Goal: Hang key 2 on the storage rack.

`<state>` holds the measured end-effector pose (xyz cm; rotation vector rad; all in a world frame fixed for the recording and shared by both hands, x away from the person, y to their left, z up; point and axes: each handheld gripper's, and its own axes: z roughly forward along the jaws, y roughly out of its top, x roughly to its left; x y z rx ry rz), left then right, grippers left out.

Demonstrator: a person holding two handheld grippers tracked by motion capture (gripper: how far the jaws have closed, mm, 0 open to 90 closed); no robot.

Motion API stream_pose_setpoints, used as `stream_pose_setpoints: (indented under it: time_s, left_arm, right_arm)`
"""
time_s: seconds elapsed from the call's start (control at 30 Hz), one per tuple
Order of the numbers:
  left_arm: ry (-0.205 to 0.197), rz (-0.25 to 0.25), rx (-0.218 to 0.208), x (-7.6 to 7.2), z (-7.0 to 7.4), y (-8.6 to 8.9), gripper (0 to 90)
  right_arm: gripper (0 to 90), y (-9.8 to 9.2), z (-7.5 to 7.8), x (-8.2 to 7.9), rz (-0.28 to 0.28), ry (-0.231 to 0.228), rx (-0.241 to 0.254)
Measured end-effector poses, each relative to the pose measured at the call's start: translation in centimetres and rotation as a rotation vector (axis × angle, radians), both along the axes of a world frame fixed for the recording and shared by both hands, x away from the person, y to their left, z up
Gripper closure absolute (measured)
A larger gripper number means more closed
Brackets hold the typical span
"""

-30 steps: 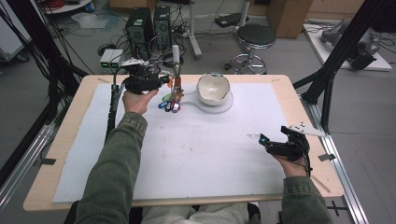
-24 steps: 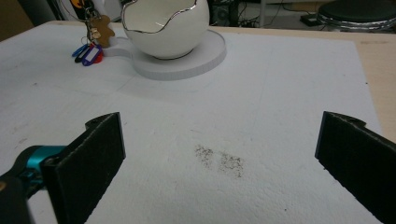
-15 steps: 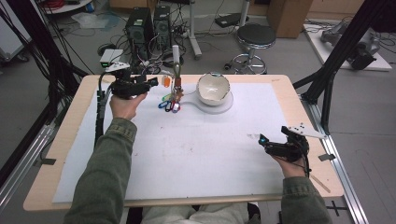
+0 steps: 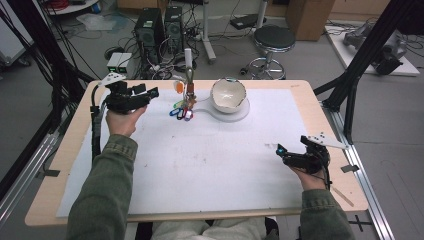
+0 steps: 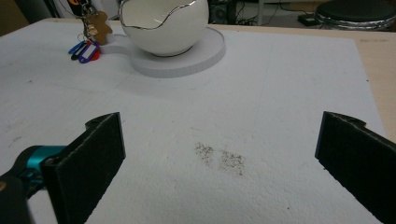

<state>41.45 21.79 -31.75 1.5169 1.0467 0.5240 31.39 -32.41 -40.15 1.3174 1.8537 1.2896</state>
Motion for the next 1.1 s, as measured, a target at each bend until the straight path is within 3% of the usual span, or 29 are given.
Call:
stream_pose_setpoints:
  time_s: [0.7,0.93,1.1]
  left_arm:
    - [-0.032,0.061,-0.049,-3.7,-1.5,2.7,39.7]
    - [-0.051,0.083,-0.039,-4.8,-1.7,3.0,39.7]
    - [-0.041,0.093,-0.033,-5.4,-2.4,3.4,39.6]
  right_arm:
    - [0.6,0.1,-0.3,0.2,-0.003,0.005,-0.009]
    - [0.6,0.1,-0.3,0.2,-0.004,0.003,-0.010]
    - [0.6,0.1,-0.3,0.2,-0.004,0.003,-0.009]
